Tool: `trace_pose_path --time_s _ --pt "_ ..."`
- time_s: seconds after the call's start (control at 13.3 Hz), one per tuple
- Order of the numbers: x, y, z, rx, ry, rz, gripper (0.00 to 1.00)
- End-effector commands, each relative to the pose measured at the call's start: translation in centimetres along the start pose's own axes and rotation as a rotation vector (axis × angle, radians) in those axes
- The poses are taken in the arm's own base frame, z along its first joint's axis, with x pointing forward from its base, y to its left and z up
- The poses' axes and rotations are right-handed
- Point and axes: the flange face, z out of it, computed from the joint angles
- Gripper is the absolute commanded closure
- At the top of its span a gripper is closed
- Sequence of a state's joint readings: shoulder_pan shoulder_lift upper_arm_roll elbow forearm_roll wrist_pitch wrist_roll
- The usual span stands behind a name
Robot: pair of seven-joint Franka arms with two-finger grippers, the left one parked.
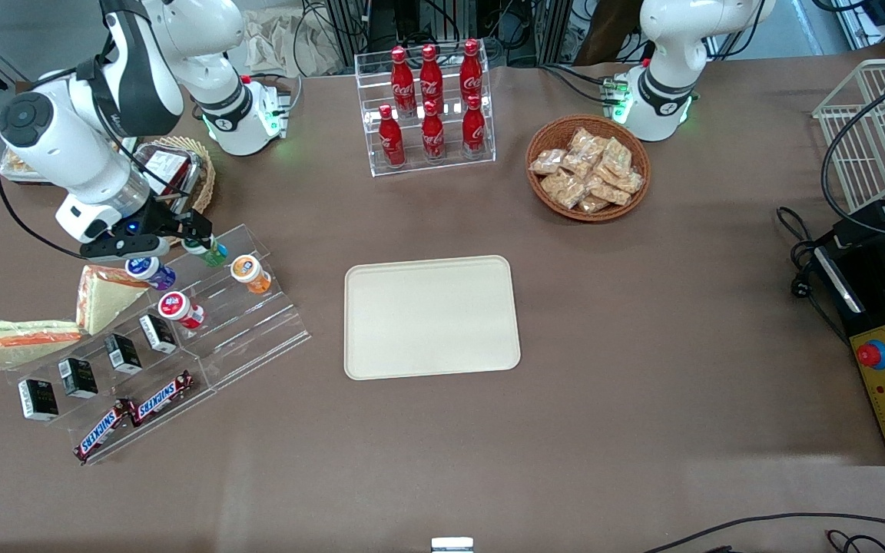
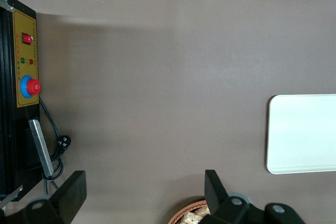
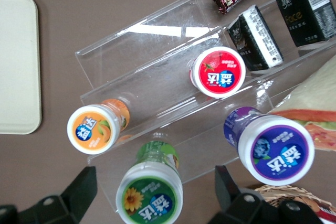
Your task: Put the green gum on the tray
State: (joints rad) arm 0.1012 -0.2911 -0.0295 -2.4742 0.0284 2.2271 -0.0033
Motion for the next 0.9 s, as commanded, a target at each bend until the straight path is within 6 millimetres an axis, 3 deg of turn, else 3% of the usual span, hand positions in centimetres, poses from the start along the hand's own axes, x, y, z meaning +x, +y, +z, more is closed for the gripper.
trace_pose_path --time_s 0.0,0.38,0.53,0.83 --pt "-1.3 -0.5 1.0 0.017 0.028 0.004 0.0" --pt "-1.6 -0.4 2.1 0.016 0.009 0.004 0.03" --pt "-1.7 -0.4 2.2 0.017 0.003 0.005 0.23" --pt "-1.7 -0.4 2.1 0.016 -0.005 0.004 0.5"
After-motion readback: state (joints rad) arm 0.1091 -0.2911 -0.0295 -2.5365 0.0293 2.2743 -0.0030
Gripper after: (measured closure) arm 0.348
